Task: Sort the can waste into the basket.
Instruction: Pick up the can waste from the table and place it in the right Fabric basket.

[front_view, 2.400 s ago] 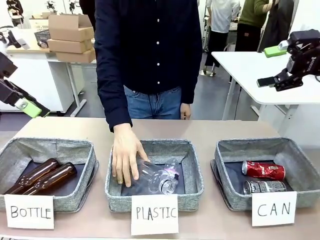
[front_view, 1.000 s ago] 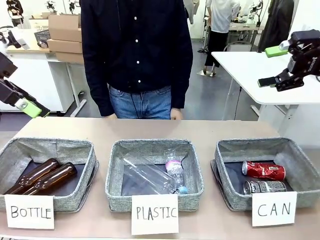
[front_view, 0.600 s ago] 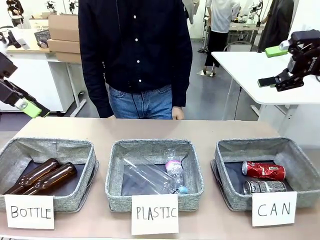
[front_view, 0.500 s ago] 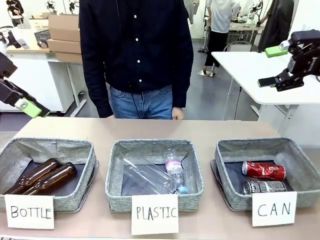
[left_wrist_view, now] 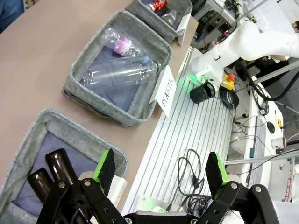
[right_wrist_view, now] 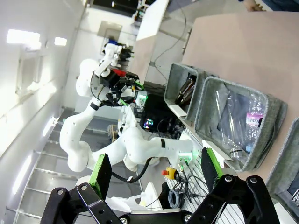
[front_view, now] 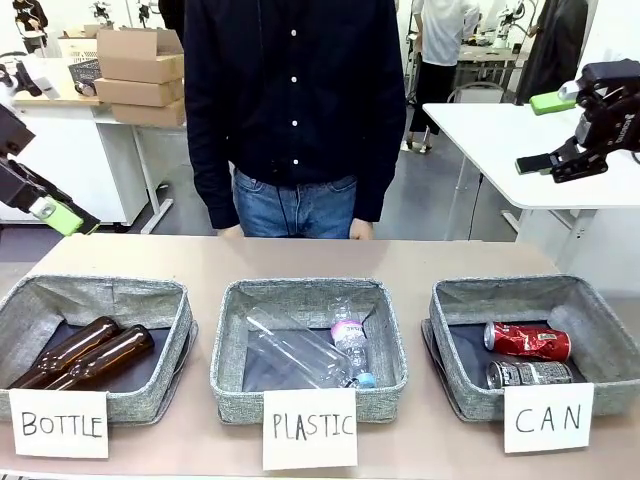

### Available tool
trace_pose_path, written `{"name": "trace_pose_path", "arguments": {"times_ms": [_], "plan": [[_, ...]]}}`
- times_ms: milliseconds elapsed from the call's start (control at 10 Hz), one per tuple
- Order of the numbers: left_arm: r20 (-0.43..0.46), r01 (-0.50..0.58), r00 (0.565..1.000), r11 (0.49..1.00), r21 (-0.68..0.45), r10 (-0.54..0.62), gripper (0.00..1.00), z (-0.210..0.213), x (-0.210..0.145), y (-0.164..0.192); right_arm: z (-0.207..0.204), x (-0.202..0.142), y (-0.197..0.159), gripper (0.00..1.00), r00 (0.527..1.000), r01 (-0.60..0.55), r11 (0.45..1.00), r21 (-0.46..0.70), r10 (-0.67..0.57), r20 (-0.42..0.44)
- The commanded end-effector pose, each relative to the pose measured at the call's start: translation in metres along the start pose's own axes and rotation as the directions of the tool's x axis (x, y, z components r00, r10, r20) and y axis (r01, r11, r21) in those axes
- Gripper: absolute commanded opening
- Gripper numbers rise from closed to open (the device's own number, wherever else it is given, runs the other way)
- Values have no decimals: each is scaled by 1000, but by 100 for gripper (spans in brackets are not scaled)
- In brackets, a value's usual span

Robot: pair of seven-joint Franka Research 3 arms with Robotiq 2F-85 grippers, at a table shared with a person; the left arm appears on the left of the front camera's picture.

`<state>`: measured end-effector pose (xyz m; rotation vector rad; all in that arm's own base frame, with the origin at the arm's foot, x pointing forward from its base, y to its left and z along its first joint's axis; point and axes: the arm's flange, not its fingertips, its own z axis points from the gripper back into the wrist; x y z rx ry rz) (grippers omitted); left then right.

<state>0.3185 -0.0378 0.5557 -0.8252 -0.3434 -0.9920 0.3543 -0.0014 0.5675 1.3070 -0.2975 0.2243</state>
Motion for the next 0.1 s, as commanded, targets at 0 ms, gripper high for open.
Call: {"name": "trace_pose_path", "arguments": {"times_ms": [0], "plan": [[26, -1, 1000, 1000, -2, 1, 100, -2, 0, -2, 1, 0, 0, 100, 1000, -22, 1000, -4, 22, -10]]}}
